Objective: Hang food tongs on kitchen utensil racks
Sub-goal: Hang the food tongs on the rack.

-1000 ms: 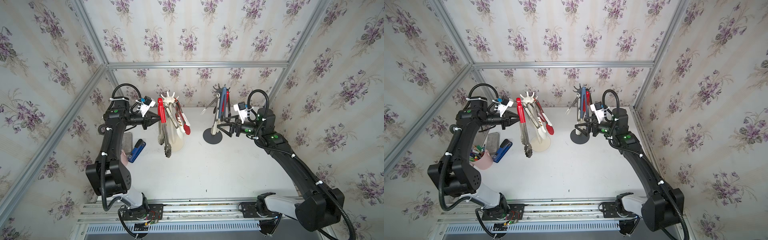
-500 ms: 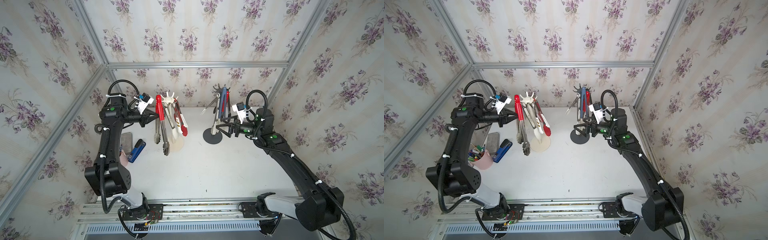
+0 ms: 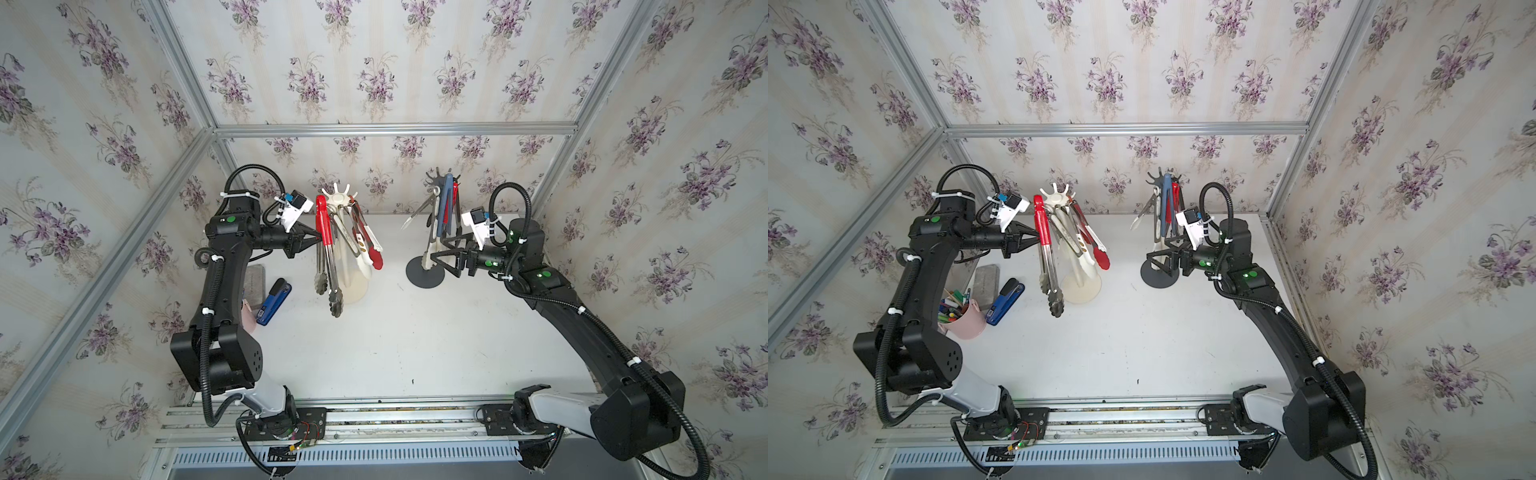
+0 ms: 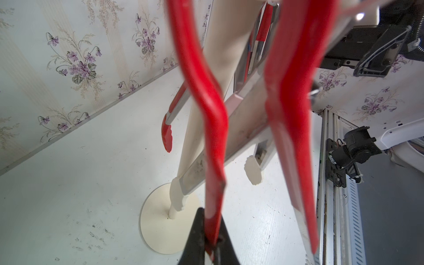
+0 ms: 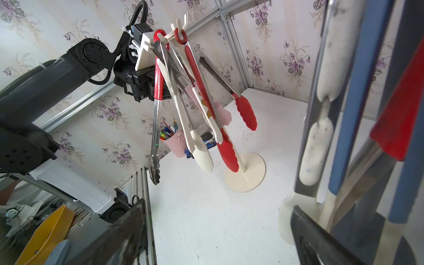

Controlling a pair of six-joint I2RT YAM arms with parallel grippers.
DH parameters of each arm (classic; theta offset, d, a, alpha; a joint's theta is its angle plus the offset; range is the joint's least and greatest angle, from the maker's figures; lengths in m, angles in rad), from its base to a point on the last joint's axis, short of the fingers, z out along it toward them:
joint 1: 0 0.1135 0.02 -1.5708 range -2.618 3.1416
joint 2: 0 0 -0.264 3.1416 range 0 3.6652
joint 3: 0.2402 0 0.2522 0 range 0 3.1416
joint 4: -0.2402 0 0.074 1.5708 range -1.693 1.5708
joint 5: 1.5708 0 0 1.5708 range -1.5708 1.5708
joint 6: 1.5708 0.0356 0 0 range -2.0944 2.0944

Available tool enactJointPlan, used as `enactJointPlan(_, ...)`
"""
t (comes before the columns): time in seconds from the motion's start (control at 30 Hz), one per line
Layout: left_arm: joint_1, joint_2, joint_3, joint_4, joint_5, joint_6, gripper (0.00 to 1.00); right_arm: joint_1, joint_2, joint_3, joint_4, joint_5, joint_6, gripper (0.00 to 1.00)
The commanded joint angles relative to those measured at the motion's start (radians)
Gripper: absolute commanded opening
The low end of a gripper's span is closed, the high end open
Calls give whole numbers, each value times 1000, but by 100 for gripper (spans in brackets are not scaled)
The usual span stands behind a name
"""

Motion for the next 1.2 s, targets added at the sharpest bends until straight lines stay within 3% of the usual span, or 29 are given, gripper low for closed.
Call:
enactJointPlan(0.0, -9, 1, -2, -81, -66, -14, 0, 3, -5, -4, 26, -16, -25, 99)
enactJointPlan(0.33, -12, -17, -18, -93, -105, -10, 4, 9, -6, -10, 27, -13, -30, 100)
enactJointPlan(0.47, -11, -10, 18, -94, -127, -1, 38, 11, -6, -5, 25, -10, -28, 100)
enactJointPlan(0.57, 6, -14, 43, -86, -121, 5, 53, 11, -15, -6, 31, 2, -27, 100)
enactJointPlan(0.63, 27, -22, 46, -62, -104, -6, 99, 11, -18, -5, 35, 12, -27, 100)
enactJointPlan(0.9, 100, -117, -41, 77, -63, -87, 99, 11, -9, 12, 24, 53, -37, 100)
enactJointPlan(1.17, 175, -276, -222, 373, -125, -305, 99, 6, -10, 24, -43, 190, -106, 100)
